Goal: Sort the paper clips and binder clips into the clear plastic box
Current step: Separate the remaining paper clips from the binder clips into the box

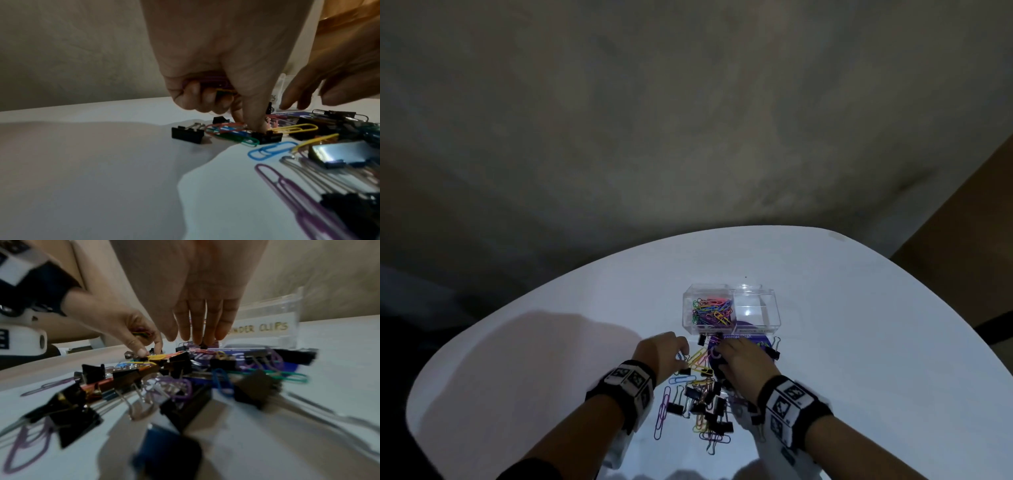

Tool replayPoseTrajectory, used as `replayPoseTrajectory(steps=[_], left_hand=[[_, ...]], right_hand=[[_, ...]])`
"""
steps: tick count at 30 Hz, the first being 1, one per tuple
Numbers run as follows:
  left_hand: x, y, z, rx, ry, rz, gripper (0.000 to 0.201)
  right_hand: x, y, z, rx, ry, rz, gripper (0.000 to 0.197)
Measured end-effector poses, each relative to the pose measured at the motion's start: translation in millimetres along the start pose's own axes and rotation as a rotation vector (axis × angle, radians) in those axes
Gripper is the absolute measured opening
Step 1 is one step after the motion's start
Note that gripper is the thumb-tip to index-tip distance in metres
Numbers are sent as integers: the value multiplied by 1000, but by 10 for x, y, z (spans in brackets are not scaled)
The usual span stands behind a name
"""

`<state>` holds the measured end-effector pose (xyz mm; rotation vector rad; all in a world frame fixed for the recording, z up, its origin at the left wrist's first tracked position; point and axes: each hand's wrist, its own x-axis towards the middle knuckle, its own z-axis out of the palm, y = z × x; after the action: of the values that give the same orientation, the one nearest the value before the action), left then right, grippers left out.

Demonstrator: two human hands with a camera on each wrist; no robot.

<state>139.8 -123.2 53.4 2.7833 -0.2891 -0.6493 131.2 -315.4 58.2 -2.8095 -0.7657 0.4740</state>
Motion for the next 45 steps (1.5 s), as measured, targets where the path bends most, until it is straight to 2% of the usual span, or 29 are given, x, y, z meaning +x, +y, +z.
replayPoseTrajectory(steps=[2, 5, 12, 15, 18, 20, 25, 29, 36, 40, 42, 45], left_hand=[[16, -10, -4, -33, 11, -22, 28], [1, -41, 6, -83, 75, -37, 19], [-165, -151, 68, -216, 222, -55, 20], [-326, -240, 110, -279, 131, -88, 12], [-528, -347, 184, -193, 40, -153, 18], [-646, -383, 225, -148, -2, -209, 20], [-780, -230, 322, -48, -71, -220, 52], [-717, -50, 406, 61, -72, -202, 36], [-709, 1, 226, 423, -197, -60, 33], [-556, 58, -239, 273, -41, -115, 36], [-391, 112, -519, 174, 54, -96, 33], [-93, 178, -827, 79, 94, -78, 32]], right_hand=[[73, -117, -6, 7, -93, 39, 40], [128, -219, 68, -3, -109, 83, 46], [118, -182, 73, -8, -135, 144, 28], [91, -141, 40, -45, -162, 124, 29], [58, -95, 11, -72, -119, 95, 28], [18, -69, -27, 9, -54, 122, 25], [-168, -3, -176, 245, -22, 296, 23], [-322, 37, -233, 236, -19, 327, 23], [-435, 184, -441, 308, 77, 393, 18], [-241, 236, -669, 345, 147, 379, 18], [-44, 219, -784, 329, 166, 356, 19], [281, 145, -859, 276, 145, 319, 22]])
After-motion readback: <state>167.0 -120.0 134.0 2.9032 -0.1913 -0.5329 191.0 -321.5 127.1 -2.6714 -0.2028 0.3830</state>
